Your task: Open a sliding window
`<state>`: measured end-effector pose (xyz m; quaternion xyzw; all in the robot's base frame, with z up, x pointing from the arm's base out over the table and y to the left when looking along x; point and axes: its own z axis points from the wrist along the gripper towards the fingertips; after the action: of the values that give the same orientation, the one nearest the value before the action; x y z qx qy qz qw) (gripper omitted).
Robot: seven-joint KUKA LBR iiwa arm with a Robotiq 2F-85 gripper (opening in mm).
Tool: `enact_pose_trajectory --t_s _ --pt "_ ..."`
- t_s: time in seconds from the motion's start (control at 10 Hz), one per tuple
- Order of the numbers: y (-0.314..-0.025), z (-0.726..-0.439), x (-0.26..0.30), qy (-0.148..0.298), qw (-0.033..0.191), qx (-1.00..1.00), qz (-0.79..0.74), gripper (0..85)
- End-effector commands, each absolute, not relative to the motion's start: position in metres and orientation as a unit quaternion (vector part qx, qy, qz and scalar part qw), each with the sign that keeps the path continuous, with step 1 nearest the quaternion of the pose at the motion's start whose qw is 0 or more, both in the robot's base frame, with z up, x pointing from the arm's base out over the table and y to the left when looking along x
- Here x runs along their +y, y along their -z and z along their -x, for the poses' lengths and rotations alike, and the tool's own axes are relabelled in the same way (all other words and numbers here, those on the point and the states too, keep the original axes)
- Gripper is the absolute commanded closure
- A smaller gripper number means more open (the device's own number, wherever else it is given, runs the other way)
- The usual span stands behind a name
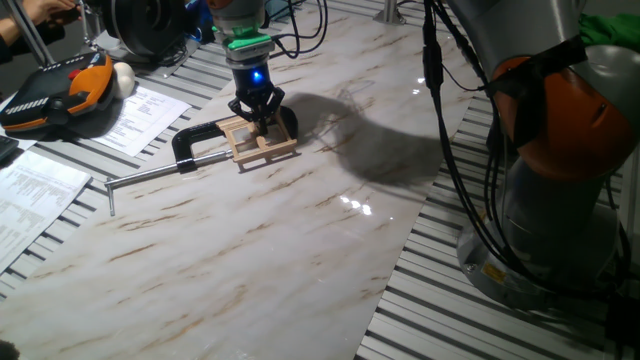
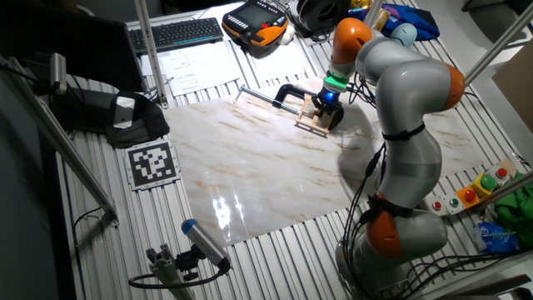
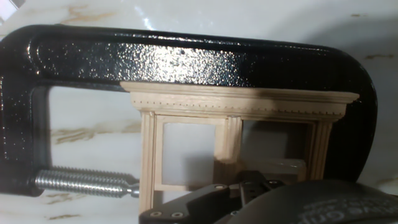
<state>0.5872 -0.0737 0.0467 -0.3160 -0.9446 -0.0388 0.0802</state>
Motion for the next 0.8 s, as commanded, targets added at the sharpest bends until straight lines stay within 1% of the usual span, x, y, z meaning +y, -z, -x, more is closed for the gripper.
enact_pose_trajectory --t_s 0.0,0.5,0.7 --pt "-0.0461 -0.5882 -0.0745 0.038 0.080 -0.945 0.315 85.0" --pt "-0.0504 -0.5950 -0.0778 0.032 0.082 -0.946 0.311 85.0" --pt "-0.0535 -0.5934 -0.0769 0.036 0.088 -0.945 0.313 85.0"
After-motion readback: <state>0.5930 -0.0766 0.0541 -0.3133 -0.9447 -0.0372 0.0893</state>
